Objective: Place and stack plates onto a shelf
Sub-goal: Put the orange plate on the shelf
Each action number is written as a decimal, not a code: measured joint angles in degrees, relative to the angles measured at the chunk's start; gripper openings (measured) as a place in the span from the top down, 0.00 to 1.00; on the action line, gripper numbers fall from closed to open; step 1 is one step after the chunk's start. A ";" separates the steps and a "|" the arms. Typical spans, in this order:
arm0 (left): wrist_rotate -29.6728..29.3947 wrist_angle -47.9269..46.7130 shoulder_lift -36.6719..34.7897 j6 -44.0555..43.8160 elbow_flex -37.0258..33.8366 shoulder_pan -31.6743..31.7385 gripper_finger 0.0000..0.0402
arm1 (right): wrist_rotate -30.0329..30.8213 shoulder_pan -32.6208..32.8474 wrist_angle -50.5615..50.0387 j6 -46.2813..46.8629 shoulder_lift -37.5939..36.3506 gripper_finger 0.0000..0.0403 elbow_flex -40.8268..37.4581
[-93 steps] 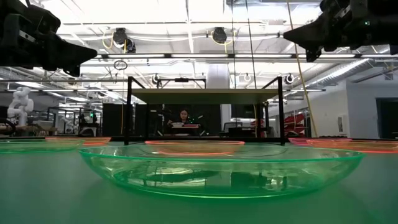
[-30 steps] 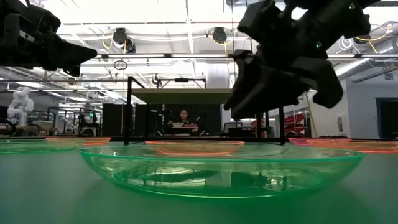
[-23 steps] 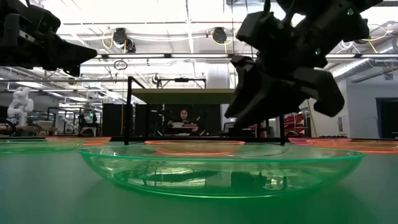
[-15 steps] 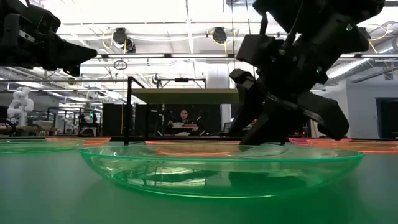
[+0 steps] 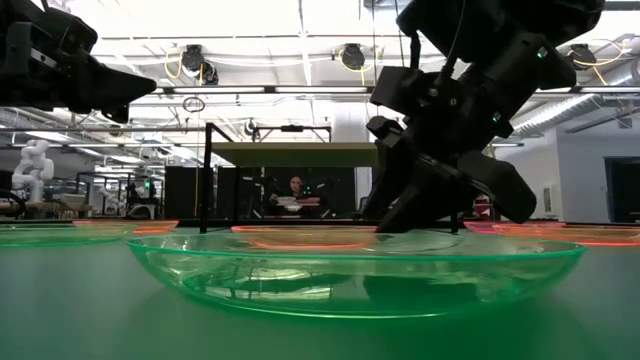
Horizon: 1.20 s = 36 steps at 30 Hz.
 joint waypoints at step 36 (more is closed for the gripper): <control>0.01 -0.01 0.00 0.00 0.01 0.01 0.99 | -0.44 -1.36 3.16 -2.16 3.57 0.96 -0.05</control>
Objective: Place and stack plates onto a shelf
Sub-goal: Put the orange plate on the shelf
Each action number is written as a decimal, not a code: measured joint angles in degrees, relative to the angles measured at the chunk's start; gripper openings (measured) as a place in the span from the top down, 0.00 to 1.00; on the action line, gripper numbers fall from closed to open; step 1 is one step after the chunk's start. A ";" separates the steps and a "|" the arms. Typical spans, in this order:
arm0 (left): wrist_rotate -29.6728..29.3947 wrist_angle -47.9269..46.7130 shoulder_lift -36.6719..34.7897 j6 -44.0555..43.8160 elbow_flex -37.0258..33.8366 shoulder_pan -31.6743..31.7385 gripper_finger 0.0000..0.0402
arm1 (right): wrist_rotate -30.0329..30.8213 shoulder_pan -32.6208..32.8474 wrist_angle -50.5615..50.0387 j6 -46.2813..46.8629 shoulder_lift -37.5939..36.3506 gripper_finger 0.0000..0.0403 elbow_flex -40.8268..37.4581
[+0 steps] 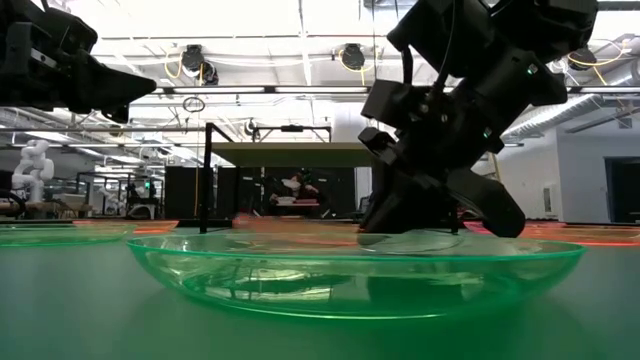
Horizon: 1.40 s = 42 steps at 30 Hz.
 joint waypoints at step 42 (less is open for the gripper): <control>-0.01 0.01 0.00 0.00 -0.01 0.01 0.99 | 5.21 -0.15 0.04 -4.20 -18.75 1.00 -0.01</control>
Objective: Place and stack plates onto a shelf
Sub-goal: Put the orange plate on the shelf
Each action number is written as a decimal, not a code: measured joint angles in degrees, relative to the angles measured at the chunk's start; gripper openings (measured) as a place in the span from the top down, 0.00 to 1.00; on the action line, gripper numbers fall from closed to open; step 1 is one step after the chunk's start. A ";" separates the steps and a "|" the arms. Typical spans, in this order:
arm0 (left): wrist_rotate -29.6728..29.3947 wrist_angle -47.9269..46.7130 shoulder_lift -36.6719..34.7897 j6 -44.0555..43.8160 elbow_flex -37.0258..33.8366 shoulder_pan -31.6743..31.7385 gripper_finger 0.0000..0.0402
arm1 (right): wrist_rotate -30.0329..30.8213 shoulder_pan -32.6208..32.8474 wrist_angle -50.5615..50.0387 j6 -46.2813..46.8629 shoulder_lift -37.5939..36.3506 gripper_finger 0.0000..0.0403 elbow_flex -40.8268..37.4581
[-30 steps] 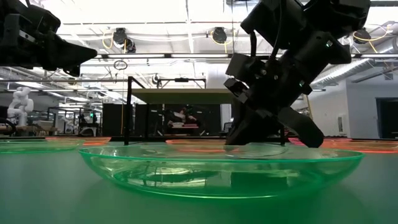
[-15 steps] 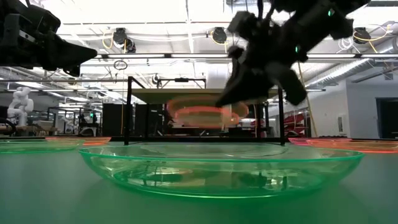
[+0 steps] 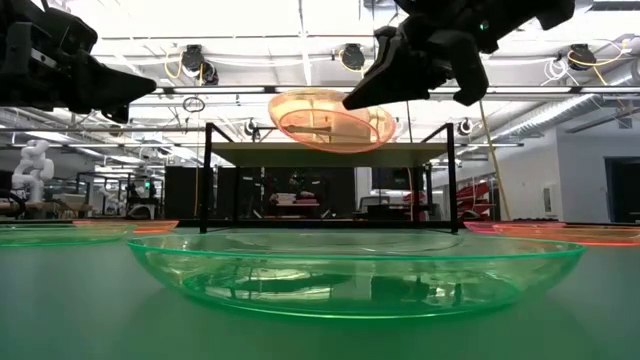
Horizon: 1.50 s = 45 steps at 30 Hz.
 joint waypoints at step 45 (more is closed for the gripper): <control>0.00 -0.01 0.00 -0.01 0.02 -0.01 0.99 | 1.66 -6.49 -1.23 -8.85 -18.32 1.00 0.00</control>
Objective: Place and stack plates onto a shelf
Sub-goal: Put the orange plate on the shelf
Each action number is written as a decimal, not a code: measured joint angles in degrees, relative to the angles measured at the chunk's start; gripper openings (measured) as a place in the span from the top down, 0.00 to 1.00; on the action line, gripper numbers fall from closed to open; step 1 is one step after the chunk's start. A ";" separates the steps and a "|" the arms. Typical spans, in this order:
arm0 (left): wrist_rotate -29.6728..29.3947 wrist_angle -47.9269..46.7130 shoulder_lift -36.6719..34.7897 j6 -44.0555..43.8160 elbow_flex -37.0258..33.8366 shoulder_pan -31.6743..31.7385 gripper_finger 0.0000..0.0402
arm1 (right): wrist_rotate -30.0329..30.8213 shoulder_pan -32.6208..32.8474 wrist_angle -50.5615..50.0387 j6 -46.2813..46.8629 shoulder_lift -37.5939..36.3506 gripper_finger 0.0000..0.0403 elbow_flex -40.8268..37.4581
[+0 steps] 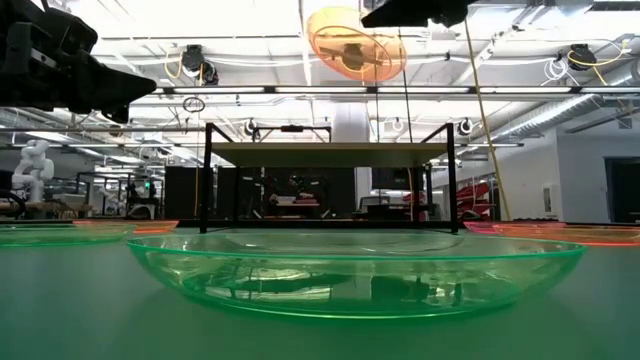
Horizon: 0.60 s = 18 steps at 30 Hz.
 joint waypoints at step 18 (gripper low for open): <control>0.00 0.00 0.00 0.02 -0.02 0.00 0.99 | 0.00 -12.19 -3.90 1.31 0.00 1.00 0.00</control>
